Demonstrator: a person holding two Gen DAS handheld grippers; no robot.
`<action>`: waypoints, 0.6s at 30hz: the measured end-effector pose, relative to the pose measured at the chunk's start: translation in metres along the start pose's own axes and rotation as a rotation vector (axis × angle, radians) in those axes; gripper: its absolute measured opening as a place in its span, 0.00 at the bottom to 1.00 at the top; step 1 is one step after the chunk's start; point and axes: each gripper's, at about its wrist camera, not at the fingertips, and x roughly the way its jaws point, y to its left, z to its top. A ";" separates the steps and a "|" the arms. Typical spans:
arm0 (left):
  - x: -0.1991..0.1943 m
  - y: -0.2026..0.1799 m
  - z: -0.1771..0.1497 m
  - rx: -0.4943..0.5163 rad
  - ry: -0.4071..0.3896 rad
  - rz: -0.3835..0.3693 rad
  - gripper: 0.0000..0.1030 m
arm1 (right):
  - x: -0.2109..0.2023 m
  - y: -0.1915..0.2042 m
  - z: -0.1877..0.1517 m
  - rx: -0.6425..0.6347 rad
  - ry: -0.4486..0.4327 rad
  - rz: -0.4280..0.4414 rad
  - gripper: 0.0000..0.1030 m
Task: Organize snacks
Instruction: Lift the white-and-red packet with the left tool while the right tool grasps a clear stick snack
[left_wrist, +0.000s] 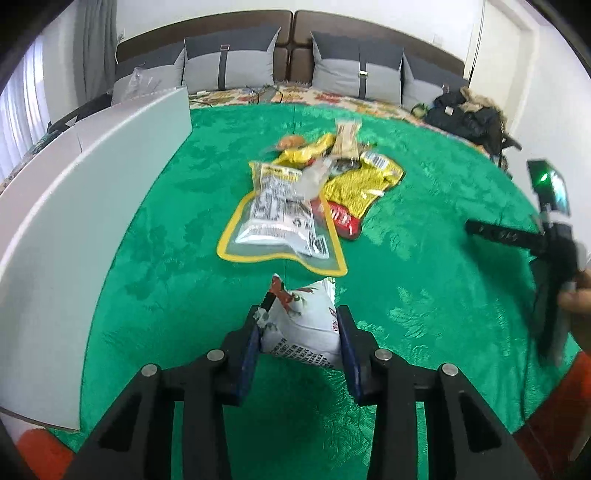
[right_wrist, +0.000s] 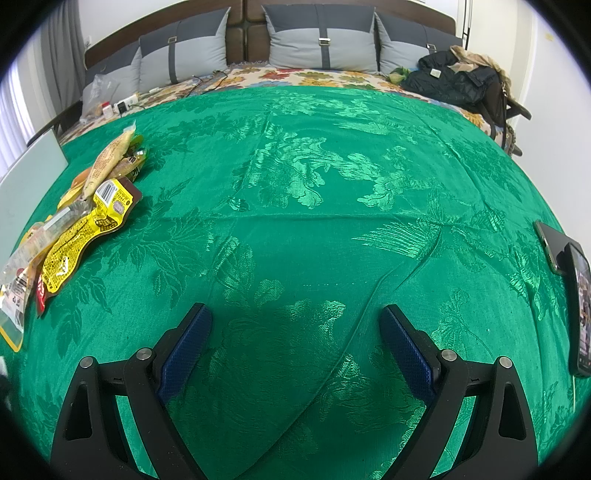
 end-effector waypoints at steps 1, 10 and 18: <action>-0.004 0.003 0.000 -0.009 -0.010 -0.007 0.37 | 0.001 0.002 0.001 -0.013 0.003 -0.007 0.92; -0.005 0.029 -0.004 -0.085 -0.035 -0.019 0.37 | 0.001 0.015 0.022 0.063 0.104 -0.010 0.91; -0.013 0.035 -0.007 -0.100 -0.052 -0.041 0.37 | -0.004 0.144 0.090 0.219 0.322 0.607 0.89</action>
